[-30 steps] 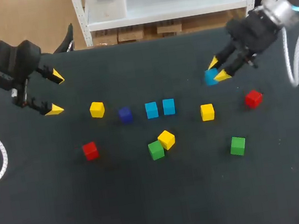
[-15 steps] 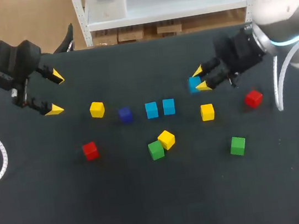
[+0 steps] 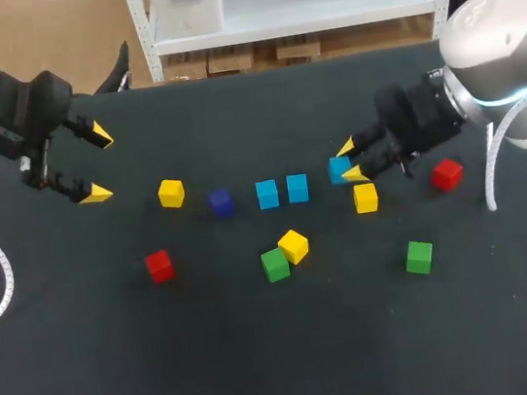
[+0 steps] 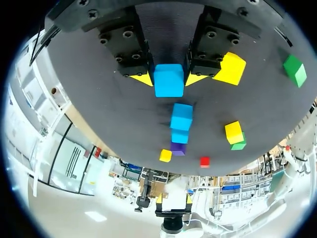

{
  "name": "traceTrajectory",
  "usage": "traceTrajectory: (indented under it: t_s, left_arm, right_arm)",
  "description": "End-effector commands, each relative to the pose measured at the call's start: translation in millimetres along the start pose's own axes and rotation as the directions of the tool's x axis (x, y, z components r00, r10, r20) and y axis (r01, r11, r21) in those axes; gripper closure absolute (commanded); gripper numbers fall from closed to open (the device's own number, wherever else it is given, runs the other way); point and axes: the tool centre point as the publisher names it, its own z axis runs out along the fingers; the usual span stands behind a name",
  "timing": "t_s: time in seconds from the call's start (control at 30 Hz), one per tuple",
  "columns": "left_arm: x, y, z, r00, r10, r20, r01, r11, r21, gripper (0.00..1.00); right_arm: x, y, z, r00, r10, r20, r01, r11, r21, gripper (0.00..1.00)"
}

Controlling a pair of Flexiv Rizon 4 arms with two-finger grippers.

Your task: Place the blue cubes, place green cubes on the blue cubes, place the yellow cubes on the green cubes, then place the red cubes on the yellow cubes, and place purple cube on the red cubes.

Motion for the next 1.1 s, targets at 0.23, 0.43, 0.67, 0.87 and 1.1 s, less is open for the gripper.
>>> traceTrajectory:
  t_s: [0.23, 0.43, 0.67, 0.87, 1.1]
  left_arm:
    - [1.0, -0.8, 0.0, 1.000, 0.003, 0.003, -0.003, 1.000, -0.003, 0.00]
    - [1.0, -0.8, 0.0, 1.000, 0.003, 0.003, -0.003, 1.000, -0.003, 0.00]
    - [1.0, -0.8, 0.0, 1.000, 0.003, 0.003, -0.003, 1.000, -0.003, 0.00]
    - [1.0, -0.8, 0.0, 1.000, 0.003, 0.003, -0.003, 1.000, -0.003, 0.00]
    - [1.0, -0.8, 0.0, 1.000, 0.003, 0.003, -0.003, 1.000, -0.003, 0.00]
  right_arm:
    - [-12.2, 27.6, -11.5, 0.999, 0.029, -0.032, -0.029, 1.000, -0.005, 1.00]
    - [-15.6, 33.4, -10.0, 0.999, 0.038, -0.033, -0.039, 0.999, -0.016, 1.00]
    - [-19.8, 39.3, -8.4, 0.999, 0.041, -0.029, -0.042, 0.999, -0.031, 1.00]
    - [-25.2, 51.2, -7.7, 0.998, 0.059, -0.023, -0.060, 0.997, -0.052, 1.00]
    - [-16.4, 28.3, -8.1, 0.998, 0.033, -0.055, -0.034, 0.999, -0.014, 1.00]
